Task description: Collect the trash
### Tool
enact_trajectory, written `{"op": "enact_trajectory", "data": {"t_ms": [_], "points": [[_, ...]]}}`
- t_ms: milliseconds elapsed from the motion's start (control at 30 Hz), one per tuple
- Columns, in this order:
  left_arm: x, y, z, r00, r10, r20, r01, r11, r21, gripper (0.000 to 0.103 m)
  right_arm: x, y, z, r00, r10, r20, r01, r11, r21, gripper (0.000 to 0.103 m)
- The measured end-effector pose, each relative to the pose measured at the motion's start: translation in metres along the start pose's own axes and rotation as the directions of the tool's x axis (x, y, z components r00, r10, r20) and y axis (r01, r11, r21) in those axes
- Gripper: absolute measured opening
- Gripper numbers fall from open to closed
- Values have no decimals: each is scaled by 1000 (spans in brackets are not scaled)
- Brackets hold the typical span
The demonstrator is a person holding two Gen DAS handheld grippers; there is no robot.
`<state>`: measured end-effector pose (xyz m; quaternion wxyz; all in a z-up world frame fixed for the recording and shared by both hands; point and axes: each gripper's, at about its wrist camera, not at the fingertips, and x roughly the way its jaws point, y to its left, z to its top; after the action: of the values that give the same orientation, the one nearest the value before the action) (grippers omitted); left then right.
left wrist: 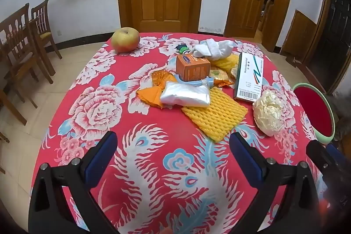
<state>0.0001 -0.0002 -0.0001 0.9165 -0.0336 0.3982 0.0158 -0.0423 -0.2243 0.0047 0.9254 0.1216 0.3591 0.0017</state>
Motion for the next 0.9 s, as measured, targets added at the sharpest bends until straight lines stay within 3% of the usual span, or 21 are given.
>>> {"op": "enact_trajectory", "data": {"t_ms": [900], "points": [[-3, -2, 2, 1000, -27, -14, 27, 1000, 10, 101, -5, -2, 1, 1000, -2, -2, 2, 1000, -7, 103]]}}
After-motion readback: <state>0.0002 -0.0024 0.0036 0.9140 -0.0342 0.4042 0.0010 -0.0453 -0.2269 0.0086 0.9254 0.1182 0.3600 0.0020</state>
